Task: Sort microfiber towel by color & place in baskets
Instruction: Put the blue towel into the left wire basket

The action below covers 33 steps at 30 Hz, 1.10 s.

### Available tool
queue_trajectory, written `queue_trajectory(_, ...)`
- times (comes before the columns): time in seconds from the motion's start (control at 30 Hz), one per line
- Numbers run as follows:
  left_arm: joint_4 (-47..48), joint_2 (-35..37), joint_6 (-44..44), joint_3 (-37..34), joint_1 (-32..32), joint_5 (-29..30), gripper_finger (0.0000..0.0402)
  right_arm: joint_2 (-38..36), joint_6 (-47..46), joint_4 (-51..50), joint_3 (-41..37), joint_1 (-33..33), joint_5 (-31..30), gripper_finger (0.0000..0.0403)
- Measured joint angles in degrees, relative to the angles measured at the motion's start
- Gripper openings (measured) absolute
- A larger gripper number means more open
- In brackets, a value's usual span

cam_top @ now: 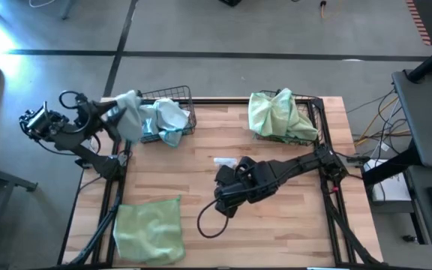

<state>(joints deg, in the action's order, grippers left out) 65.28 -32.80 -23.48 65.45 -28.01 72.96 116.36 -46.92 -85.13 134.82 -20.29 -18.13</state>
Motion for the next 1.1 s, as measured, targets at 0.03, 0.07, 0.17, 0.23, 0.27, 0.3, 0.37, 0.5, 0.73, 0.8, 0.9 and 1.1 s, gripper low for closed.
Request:
queue_trajectory(0.03, 0.13, 0.06, 0.63, 0.00, 0.00, -0.43, 0.0153, 0.00, -0.02, 0.14, 0.00, 0.00, 0.00, 0.0134)
queue_trajectory(0.07, 0.33, 0.27, 0.92, 0.00, 0.00, -0.47, 0.0153, 0.00, 0.00, 0.21, 0.00, 0.07, 0.00, 0.0134)
queue_trajectory(0.17, 2.92, 1.18, 0.96, 0.02, 0.00, -1.42, 0.0153, 0.00, 0.00, 0.21, -0.01, 0.09, 0.01, 0.0134)
queue_trajectory(0.23, 5.24, 2.07, 0.94, 0.04, 0.00, -3.89, 0.0153, 0.00, 0.00, 0.21, -0.02, 0.09, 0.02, 0.0134)
queue_trajectory(0.27, 6.50, 2.55, 0.93, 0.04, 0.00, -5.36, 0.0153, 0.00, 0.00, 0.21, -0.02, 0.09, 0.02, 0.0134)
queue_trajectory(0.3, 7.64, 3.01, 0.82, 0.04, 0.00, -6.72, 0.0153, 0.00, 0.00, 0.21, -0.02, 0.09, 0.02, 0.0134)
queue_trajectory(0.37, 9.68, 3.70, 0.48, 0.04, 0.00, -8.03, 0.0153, 0.00, -0.01, 0.21, -0.02, 0.07, 0.02, 0.0134)
queue_trajectory(0.5, 10.84, 4.55, 1.56, 0.04, 0.00, -7.77, 0.0153, 0.00, -0.22, 0.38, -0.02, 0.07, 0.04, 0.0134)
queue_trajectory(0.73, 10.75, 4.74, 16.02, 0.09, 0.00, -13.13, 0.0153, 0.00, -0.28, 0.69, -0.07, 0.22, 0.04, 0.0134)
queue_trajectory(0.8, 10.70, 4.52, 19.57, 0.09, 0.00, -13.58, 0.0153, 0.00, -0.17, 0.69, -0.07, 0.22, 0.04, 0.0134)
queue_trajectory(0.9, 10.68, 4.43, 22.28, 0.09, 0.00, -13.63, 0.0153, 0.00, -0.15, 0.55, -0.07, 0.22, 0.04, 0.0134)
queue_trajectory(1.1, 10.76, 5.03, 20.80, 0.09, 0.00, -12.66, 0.0153, 0.00, 0.00, 0.16, -0.07, 0.33, 0.03, 0.0134)
